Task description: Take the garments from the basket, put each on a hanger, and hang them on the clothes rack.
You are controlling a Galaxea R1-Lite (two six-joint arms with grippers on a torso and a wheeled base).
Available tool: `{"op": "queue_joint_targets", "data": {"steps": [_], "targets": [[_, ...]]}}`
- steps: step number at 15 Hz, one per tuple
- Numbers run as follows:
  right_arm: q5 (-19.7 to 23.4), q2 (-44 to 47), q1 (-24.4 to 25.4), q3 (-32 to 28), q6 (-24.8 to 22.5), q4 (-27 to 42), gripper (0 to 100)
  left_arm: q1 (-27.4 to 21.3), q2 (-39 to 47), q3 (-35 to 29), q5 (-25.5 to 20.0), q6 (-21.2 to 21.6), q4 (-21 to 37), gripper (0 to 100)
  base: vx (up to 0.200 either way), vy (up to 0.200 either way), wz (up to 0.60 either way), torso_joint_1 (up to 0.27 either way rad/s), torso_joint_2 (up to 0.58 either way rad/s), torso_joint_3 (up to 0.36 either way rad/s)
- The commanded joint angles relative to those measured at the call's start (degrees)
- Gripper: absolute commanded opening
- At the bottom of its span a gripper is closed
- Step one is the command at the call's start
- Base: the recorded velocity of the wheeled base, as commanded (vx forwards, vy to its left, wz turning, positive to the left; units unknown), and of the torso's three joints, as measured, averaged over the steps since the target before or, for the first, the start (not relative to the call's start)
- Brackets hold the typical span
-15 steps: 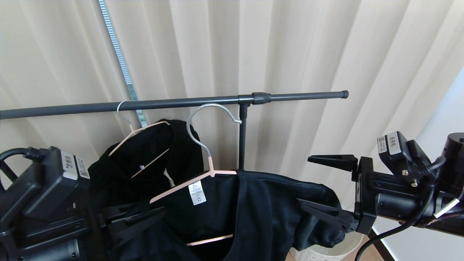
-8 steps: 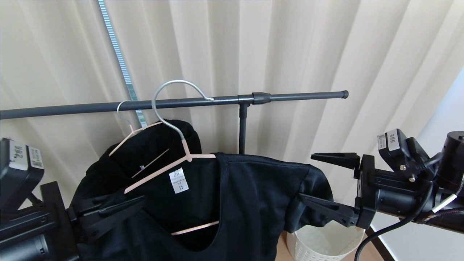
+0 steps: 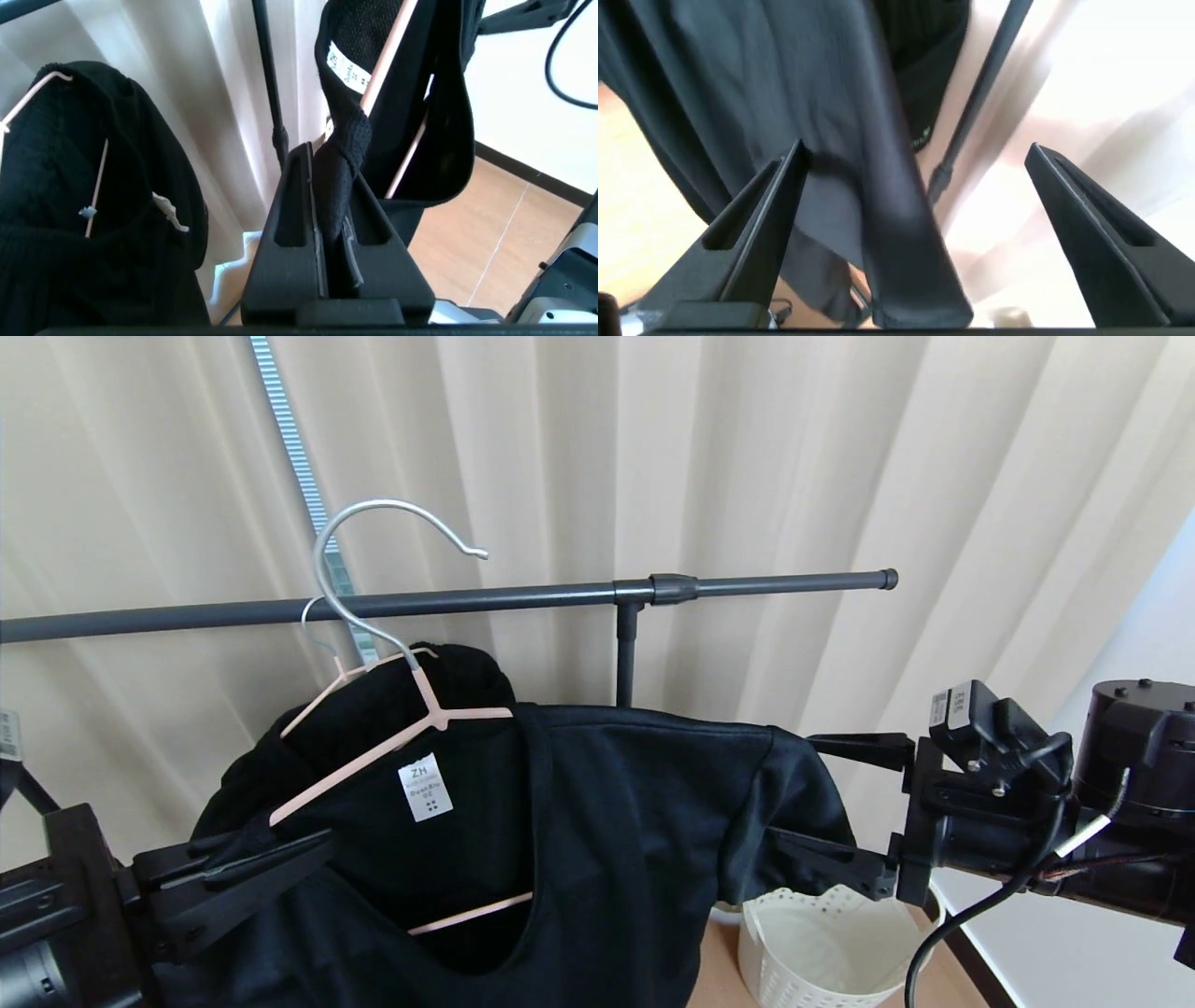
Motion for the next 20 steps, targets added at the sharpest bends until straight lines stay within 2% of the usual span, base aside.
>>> {"op": "queue_joint_targets", "data": {"steps": [1,4,5,14,16,20], "targets": [[0.0,2.7,-1.5,-0.7,-0.7,0.0,100,0.0,-0.7,0.1,0.0,0.0,0.0,0,0.000,0.000,0.00,0.000,0.00,0.000],[-0.1,3.4,-2.8,-1.2,-0.7,-0.1,100,0.0,-0.9,0.8,0.0,0.0,-0.1,0,0.000,0.000,0.00,0.000,0.00,0.000],[0.0,3.4,-2.8,-1.3,-0.7,-0.2,0,0.0,-0.9,0.9,0.0,0.0,0.0,0,0.000,0.000,0.00,0.000,0.00,0.000],[0.7,6.9,-11.2,-6.0,-0.4,-0.2,0,0.1,-2.2,2.0,0.0,-0.1,0.0,0,0.000,0.000,0.00,0.000,0.00,0.000],[1.3,8.3,-12.8,-7.0,-0.4,-0.2,0,0.1,-2.6,2.0,0.1,-1.3,0.0,0,0.000,0.000,0.00,0.000,0.00,0.000],[1.3,8.3,-12.9,-6.9,-0.4,-0.1,0,0.1,-2.5,2.0,0.0,-1.8,0.0,0,0.000,0.000,0.00,0.000,0.00,0.000]]}}
